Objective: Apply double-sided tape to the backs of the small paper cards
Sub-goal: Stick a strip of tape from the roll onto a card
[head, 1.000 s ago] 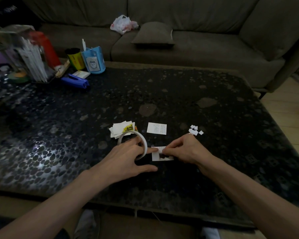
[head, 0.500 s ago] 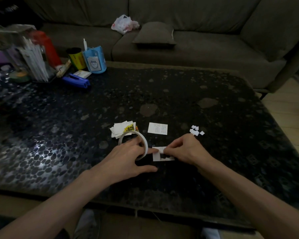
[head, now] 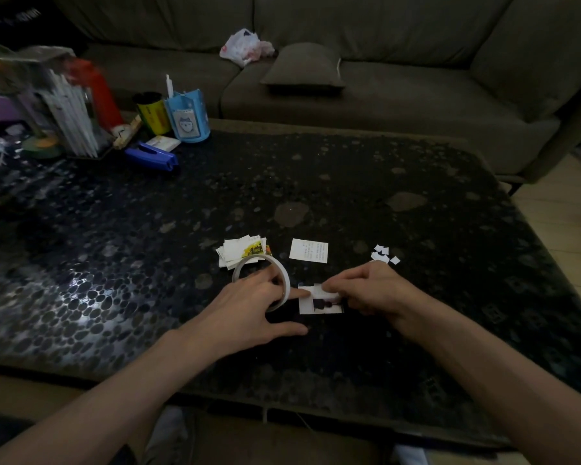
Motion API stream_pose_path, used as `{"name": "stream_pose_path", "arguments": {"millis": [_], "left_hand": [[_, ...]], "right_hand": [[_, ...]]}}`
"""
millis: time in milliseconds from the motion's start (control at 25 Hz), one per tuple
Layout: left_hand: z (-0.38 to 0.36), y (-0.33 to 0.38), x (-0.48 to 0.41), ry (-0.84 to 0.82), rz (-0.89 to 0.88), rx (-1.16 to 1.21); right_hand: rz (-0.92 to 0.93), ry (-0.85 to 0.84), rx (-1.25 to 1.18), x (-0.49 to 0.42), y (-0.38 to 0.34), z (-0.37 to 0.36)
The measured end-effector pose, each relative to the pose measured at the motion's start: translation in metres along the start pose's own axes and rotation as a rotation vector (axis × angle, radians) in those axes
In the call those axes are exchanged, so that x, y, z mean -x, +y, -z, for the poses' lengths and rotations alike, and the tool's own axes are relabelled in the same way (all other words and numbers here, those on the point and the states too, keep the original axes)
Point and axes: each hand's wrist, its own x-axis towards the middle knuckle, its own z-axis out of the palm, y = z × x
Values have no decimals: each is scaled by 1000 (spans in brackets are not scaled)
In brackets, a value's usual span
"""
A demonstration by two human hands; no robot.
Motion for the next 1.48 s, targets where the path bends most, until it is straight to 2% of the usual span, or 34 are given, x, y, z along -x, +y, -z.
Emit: {"name": "stream_pose_path", "arguments": {"millis": [200,400,720,1480], "left_hand": [[0,0,1,11,-4,17],[0,0,1,0,-3,15],[0,1,4,-8,-38,-28],[7,11,3,-29,-66,-77]], "right_hand": [[17,-32,109,0,-2,-1],[39,25,180,-1,-4,-8],[58,92,203,-1,-4,-15],[51,57,132,14,-7,-9]]}}
